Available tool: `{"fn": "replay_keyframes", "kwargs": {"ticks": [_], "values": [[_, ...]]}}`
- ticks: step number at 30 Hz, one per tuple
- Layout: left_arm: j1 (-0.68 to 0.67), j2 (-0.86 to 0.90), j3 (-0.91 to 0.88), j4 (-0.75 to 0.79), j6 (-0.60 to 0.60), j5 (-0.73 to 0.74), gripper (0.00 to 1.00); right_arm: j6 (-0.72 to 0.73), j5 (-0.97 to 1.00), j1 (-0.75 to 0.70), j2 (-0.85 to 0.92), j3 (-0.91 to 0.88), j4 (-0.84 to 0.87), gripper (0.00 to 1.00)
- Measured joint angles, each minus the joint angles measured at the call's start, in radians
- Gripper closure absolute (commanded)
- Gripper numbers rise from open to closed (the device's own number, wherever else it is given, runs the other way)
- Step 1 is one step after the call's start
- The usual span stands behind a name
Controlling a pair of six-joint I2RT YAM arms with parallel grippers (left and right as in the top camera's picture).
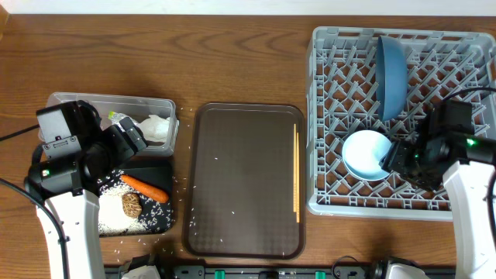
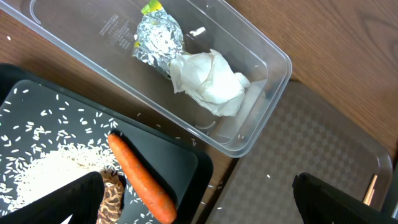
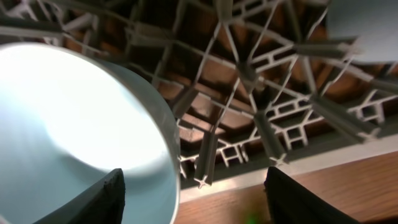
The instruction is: Sort waste into correct bins and load items into the dishwasher rack
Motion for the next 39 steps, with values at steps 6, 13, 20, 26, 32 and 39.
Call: {"fn": "replay_keyframes", "kwargs": {"ticks": [6,13,20,26,32,39], "values": [[0.000,0.000,0.000,0.000,0.000,0.000,0.02,0.036,-0.065,0.000,0.030,-0.002,0.021,0.60],[0.000,0.000,0.000,0.000,0.000,0.000,0.02,0.083,-0.097,0.000,0.030,-0.002,0.043,0.65],[0.000,0.000,0.000,0.000,0.000,0.000,0.02,0.102,-0.107,0.000,0.030,-0.056,0.158,0.86],[0.000,0.000,0.000,0.000,0.000,0.000,0.02,0.117,-0.110,0.000,0.031,-0.099,0.193,0.99],[0.000,0.000,0.000,0.000,0.000,0.000,0.02,0.117,-0.110,0.000,0.031,-0.099,0.203,0.99],[0.000,0.000,0.000,0.000,0.000,0.000,0.02,0.095,-0.110,0.000,0.031,-0.081,0.187,0.99]]}}
